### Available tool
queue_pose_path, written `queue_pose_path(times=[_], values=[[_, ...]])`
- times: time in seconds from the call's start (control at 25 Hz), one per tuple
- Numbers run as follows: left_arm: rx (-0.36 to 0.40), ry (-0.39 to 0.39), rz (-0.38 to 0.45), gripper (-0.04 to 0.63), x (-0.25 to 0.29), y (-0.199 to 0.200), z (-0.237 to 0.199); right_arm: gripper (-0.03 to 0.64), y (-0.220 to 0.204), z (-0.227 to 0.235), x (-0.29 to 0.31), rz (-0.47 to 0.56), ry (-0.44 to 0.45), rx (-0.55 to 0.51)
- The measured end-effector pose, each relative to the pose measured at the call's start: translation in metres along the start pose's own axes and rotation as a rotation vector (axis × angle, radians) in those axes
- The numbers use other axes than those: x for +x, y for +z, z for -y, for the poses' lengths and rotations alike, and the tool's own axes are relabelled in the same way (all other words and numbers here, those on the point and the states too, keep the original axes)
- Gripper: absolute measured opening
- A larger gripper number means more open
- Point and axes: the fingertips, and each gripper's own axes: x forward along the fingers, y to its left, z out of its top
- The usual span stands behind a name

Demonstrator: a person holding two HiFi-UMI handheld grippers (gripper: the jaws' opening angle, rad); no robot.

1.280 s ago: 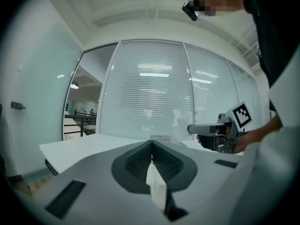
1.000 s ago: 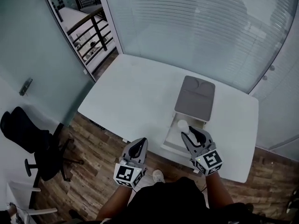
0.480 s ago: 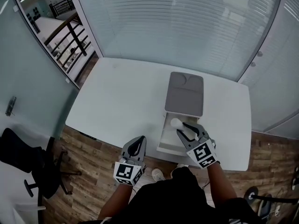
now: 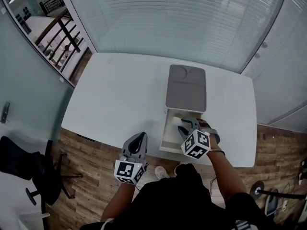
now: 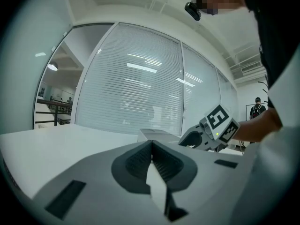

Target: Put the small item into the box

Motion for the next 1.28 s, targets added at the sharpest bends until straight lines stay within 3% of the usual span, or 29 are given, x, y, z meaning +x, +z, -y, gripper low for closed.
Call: queue_pose_path(times=[0.32,0.68,1.08,1.28], values=[[-0.002,0.018,-0.014,0.014,-0.004,-0.01,-0.01,0.143,-0.008,-0.013,0.026,-0.134,0.097,-0.079],[-0.006,0.022,-0.019,0.014,0.0,-0.013,-0.012,0.158,-0.008,-0.011,0.032,-0.148,0.111,-0.091],[-0.01,0.03,-0.029,0.014,0.0,-0.02,-0.01,0.193,0.003,-0.009,0.015,-0.05,0.126,0.019],[-0.005,0.014,-0.026,0.014,0.004,-0.017,-0.001,0.19,0.015,0.003,-0.003,0.057,0.058,0.094]])
